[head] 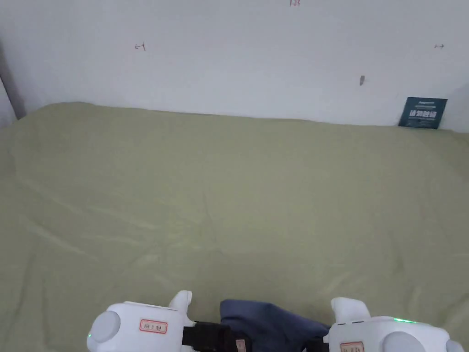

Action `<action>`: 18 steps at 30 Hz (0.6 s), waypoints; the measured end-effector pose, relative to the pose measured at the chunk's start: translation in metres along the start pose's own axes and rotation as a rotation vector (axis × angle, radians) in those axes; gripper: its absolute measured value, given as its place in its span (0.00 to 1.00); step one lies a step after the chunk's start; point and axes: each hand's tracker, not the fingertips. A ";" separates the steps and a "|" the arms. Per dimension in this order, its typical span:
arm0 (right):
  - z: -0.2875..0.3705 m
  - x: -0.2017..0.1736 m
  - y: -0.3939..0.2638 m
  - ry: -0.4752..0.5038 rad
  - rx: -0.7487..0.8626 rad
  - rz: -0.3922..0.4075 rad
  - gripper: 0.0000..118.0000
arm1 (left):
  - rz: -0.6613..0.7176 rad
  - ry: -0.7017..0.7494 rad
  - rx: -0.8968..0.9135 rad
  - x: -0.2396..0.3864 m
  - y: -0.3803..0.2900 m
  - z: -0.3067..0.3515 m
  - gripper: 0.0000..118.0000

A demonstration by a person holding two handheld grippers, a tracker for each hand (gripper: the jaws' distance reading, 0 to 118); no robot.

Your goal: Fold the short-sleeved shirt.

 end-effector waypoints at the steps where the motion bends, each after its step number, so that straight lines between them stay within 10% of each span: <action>1: 0.003 -0.011 0.003 -0.007 0.025 0.019 0.00 | -0.010 0.009 0.013 -0.002 0.002 0.016 0.20; 18: -0.105 -0.307 0.054 0.190 0.057 0.132 0.00 | 0.058 0.373 0.202 -0.109 0.031 0.366 0.20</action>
